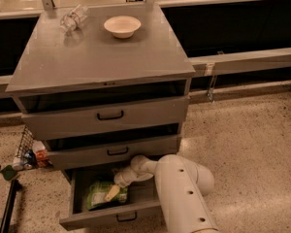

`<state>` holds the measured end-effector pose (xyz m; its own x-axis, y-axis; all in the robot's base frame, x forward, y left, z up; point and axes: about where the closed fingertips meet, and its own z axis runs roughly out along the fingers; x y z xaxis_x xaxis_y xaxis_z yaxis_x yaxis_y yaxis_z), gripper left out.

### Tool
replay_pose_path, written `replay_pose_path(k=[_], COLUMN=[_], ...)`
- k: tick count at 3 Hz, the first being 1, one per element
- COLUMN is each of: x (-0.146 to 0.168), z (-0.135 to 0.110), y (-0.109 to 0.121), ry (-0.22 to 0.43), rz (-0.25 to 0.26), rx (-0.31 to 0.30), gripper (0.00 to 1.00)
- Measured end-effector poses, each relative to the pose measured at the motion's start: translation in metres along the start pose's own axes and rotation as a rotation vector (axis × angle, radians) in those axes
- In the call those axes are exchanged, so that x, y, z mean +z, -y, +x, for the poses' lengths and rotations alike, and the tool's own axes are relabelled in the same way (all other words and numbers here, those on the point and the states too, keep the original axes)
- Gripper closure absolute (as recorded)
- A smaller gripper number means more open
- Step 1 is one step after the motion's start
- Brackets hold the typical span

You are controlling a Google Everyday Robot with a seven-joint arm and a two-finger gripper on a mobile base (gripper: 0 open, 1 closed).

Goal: Pick green rice chip bag from bottom drawer and place on counter

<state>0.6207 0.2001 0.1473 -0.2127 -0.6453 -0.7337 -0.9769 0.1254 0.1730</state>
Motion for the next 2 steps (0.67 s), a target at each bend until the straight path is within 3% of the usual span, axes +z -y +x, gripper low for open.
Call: replay_pose_path(k=[1,2], x=[0.0064,0.0076], z=[-0.0029,-0.0011], y=[-0.0104,-0.0172], ry=[0.022,0.095], rz=[-0.038,-0.068], rx=[0.001,0.018], gripper=[0.17,0.49])
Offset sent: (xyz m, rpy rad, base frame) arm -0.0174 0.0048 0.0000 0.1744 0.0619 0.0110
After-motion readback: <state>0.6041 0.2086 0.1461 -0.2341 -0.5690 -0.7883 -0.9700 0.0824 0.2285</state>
